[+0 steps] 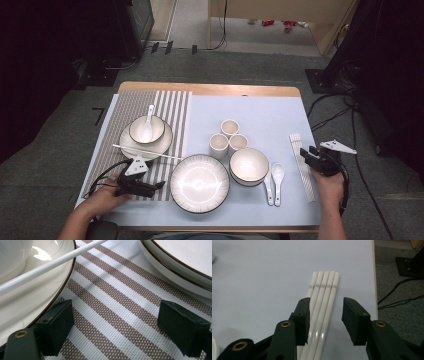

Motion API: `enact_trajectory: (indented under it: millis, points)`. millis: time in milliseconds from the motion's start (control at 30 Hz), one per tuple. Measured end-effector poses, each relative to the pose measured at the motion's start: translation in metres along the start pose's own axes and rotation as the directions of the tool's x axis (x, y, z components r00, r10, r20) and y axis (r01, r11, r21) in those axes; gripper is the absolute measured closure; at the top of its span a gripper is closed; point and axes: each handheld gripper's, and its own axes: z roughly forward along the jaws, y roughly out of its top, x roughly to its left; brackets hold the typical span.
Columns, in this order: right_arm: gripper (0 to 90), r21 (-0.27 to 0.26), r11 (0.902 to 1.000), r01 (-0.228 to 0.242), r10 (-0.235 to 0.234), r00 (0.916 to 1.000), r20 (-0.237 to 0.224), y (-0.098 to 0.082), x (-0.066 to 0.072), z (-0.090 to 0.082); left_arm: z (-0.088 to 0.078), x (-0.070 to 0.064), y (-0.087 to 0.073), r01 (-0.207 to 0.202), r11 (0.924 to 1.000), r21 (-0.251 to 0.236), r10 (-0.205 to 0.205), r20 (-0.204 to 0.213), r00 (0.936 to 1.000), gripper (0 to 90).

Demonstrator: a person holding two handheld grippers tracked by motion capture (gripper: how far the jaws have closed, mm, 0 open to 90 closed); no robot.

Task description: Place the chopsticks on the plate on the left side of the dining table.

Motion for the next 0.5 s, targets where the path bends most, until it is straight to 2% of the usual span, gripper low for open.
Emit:
enact_trajectory:
  millis: [133,300,500]
  points:
    - [65.5,0.007,0.9999,-0.011,0.011,0.9999,0.003,-0.0014,-0.001,0.0005,0.0,0.0,0.0,0.0,1.0,0.0,0.0,0.0,1.0,13.8]
    - [69.5,0.016,0.9999,-0.001,0.001,0.9998,0.021,-0.0027,0.0007,0.0011,0.0,0.0,0.0,0.0,1.0,0.0,0.0,0.0,1.0,13.8]
    - [75.9,0.026,0.9995,-0.018,0.017,0.9997,0.02,-0.004,0.0007,0.0016,0.0,0.0,0.0,0.0,1.0,-0.001,0.0,0.0,1.0,13.8]
